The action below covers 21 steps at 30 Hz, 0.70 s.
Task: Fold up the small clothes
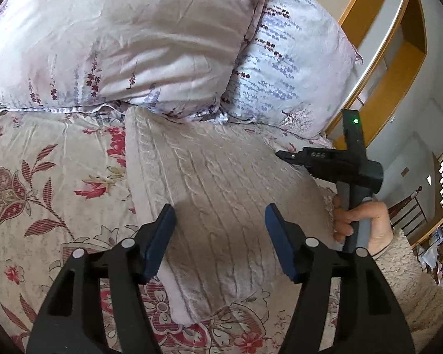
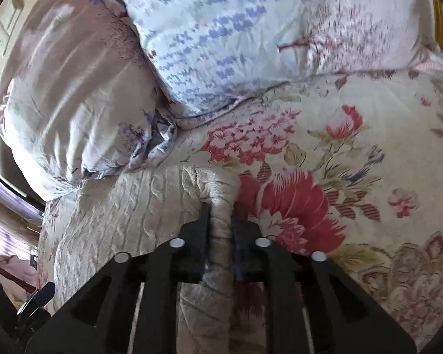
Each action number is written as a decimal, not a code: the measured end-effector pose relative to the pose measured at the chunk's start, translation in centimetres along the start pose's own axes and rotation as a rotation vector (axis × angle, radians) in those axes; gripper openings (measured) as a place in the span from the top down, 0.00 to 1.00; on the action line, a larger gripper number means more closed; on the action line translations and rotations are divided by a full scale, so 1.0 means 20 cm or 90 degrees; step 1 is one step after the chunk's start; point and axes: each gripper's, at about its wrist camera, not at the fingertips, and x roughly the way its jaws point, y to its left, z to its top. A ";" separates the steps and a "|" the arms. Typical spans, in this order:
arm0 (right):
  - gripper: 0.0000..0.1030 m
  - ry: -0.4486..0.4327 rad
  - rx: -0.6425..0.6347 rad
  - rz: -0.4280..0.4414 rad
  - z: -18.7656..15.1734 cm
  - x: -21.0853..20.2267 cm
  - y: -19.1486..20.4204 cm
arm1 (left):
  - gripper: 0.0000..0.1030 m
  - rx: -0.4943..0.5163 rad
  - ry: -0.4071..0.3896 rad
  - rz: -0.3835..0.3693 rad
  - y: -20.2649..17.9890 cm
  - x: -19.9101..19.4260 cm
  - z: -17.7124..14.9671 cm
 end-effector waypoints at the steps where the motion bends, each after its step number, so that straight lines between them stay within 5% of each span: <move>1: 0.63 -0.015 -0.004 0.002 -0.01 -0.05 0.00 | 0.38 -0.006 -0.006 0.000 0.01 -0.02 0.00; 3: 0.54 -0.057 -0.028 0.028 -0.05 -0.18 0.04 | 0.36 -0.014 -0.021 0.015 0.03 -0.06 0.00; 8: 0.53 -0.082 -0.124 0.064 -0.21 -0.34 0.16 | 0.30 -0.009 -0.032 0.094 0.06 -0.09 0.00; 21: 0.52 -0.026 -0.240 -0.019 -0.45 -0.24 0.26 | 0.22 -0.004 0.024 0.142 0.09 0.02 -0.08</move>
